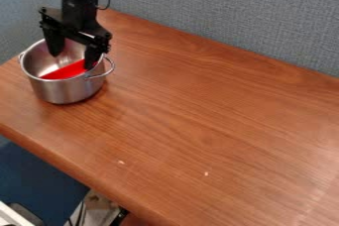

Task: Put the red object in the metal pot

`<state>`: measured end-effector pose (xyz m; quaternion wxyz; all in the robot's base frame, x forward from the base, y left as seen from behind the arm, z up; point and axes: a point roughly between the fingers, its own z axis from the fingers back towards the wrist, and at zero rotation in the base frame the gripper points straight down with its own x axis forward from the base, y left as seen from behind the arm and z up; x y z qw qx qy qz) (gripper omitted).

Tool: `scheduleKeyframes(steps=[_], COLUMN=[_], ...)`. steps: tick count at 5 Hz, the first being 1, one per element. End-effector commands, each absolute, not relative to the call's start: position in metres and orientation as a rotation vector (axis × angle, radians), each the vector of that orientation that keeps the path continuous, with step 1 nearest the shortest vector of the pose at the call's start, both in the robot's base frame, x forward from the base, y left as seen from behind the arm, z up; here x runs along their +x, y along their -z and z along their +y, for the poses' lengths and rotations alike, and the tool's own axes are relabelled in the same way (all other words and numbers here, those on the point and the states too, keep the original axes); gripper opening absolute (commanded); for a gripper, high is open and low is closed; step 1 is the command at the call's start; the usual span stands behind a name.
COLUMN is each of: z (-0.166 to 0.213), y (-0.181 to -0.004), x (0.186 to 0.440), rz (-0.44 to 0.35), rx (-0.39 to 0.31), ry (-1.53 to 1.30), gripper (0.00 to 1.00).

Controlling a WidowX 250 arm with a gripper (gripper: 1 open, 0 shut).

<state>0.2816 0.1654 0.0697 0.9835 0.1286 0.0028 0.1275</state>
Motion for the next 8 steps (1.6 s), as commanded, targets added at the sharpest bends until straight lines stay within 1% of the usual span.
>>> scheduleKeyframes(steps=[1,2,3,4,6,7,8], z=[0.177,0.184,0.183,0.184,0.192,0.192,0.190], y=[-0.057,-0.056,-0.053,-0.057,-0.065,-0.068,-0.085], x=[0.287,0.285,0.276,0.269,0.256,0.262,0.264], rz=[-0.039,-0.084,-0.067,-0.065,-0.107,-0.077,-0.103], rx=[0.248,0.209,0.204,0.202,0.171,0.120,0.118], ry=[-0.146,-0.036,0.026,0.087,0.014,0.027,0.109], gripper=[1.00,1.00,0.00,0.00,0.00,1.00,1.00])
